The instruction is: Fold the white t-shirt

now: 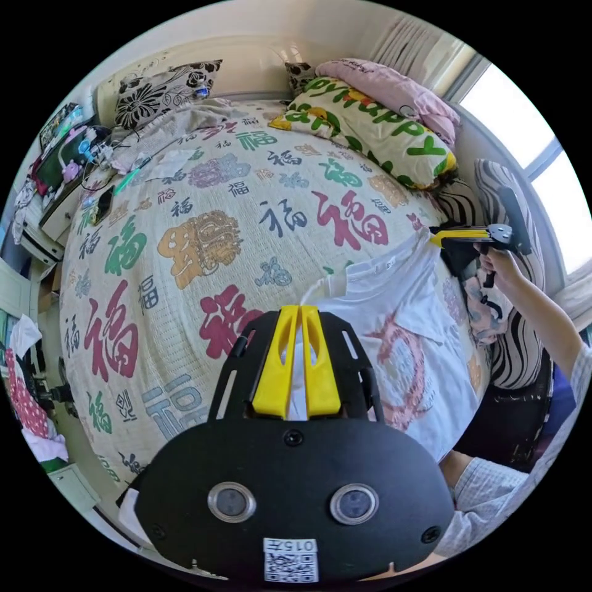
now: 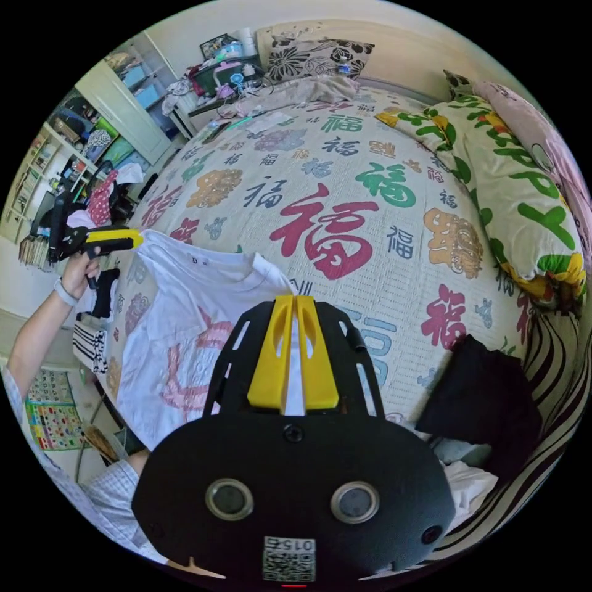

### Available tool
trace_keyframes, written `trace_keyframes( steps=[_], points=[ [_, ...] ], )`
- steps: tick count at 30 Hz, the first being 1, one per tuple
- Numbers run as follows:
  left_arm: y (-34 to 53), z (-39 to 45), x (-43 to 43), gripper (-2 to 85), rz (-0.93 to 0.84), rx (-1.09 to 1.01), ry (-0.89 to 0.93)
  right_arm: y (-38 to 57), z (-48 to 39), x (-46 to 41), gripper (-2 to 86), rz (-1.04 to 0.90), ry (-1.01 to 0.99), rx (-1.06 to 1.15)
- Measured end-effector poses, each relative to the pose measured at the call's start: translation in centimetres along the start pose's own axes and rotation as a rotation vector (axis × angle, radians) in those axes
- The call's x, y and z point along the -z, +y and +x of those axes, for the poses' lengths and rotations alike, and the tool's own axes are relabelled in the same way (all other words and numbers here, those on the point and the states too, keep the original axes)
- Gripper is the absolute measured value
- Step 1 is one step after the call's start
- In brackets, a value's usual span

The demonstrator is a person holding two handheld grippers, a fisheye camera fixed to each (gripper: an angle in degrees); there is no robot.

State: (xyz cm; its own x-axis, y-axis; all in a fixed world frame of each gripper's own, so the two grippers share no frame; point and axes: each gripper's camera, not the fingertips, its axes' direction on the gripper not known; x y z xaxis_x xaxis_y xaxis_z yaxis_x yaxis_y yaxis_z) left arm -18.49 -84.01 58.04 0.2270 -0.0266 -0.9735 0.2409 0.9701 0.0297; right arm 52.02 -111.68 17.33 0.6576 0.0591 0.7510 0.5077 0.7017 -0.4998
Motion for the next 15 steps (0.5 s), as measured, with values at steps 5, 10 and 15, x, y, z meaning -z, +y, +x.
trace_keyframes(
  steps=[5, 10, 15],
  points=[
    [11.1, 3.2, 4.1, -0.1, 0.090, -0.050, 0.130, 10.8, -2.9, 2.1, -0.8, 0.041, -0.120, 0.174],
    [26.0, 8.0, 5.9, -0.1, 0.015, -0.010, 0.200, 21.5, -7.0, 1.1, -0.7, -0.037, -0.216, 0.272],
    [35.9, 10.3, 4.7, -0.1, -0.075, 0.167, 0.257, 29.0, -10.1, -2.9, -0.4, -0.207, -0.279, 0.255]
  ],
)
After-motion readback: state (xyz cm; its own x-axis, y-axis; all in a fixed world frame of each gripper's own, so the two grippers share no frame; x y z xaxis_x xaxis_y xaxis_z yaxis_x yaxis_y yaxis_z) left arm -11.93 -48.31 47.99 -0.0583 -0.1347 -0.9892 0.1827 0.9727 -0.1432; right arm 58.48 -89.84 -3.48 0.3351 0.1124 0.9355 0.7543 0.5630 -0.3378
